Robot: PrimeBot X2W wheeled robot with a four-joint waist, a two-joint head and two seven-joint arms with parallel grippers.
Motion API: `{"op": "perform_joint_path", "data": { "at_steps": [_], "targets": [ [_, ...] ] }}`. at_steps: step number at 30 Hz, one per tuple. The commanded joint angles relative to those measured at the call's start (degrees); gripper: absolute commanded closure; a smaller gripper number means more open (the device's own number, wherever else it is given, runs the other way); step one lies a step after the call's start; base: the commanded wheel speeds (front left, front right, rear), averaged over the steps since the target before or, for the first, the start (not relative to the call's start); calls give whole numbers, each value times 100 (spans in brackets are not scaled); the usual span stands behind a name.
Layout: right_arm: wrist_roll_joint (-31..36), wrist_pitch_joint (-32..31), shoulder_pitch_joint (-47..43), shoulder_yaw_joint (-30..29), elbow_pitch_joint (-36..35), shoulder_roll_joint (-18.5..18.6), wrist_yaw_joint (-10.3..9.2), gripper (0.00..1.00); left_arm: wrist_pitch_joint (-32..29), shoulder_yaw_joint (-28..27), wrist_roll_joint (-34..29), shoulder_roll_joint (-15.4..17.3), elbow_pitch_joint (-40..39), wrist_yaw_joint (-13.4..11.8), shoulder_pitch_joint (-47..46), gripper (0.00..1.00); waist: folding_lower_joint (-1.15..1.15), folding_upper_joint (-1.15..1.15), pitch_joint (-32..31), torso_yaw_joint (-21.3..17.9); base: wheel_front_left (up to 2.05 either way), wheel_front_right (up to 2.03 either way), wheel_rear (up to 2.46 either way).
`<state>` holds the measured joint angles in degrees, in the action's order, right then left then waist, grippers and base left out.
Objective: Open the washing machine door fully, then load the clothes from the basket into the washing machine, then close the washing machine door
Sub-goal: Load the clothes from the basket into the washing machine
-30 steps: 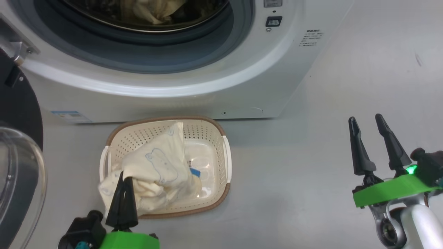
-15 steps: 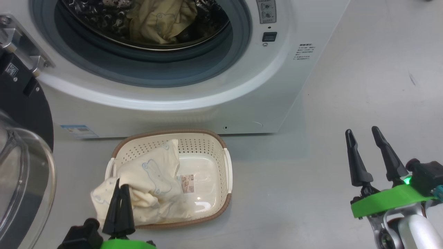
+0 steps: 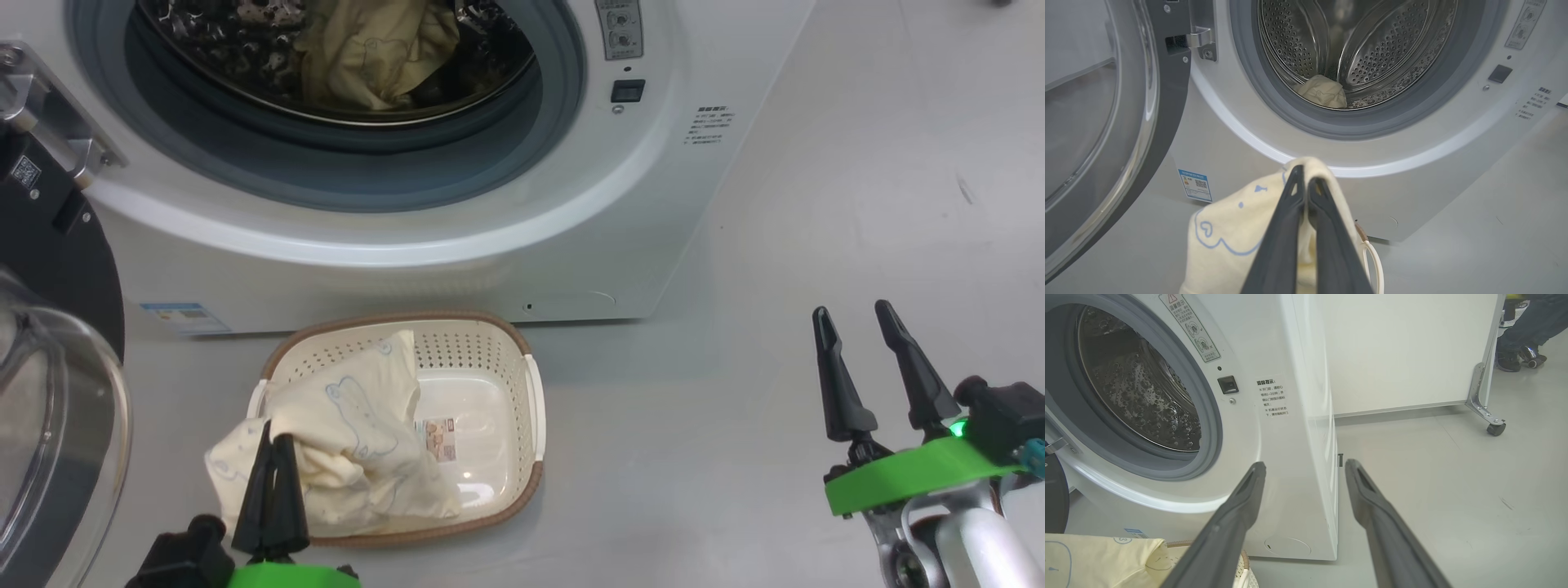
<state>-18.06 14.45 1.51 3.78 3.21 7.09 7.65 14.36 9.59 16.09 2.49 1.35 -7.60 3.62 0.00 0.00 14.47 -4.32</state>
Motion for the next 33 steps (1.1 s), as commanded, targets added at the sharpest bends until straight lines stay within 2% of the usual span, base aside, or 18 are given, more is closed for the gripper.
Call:
{"op": "perform_joint_path", "data": {
  "at_steps": [1, 33],
  "targets": [
    [43, 55, -14, 84, -153, 63, -16, 0, 63, -192, -52, 39, -180, 1, -35, 100, 0, 0, -82, 7, 0, 0, 0],
    [124, 55, -435, 256, -42, 98, -16, 0, 63, -258, 69, 39, -29, -24, 362, 100, 0, 0, -1155, -102, 0, 0, 0]
  ]
}}
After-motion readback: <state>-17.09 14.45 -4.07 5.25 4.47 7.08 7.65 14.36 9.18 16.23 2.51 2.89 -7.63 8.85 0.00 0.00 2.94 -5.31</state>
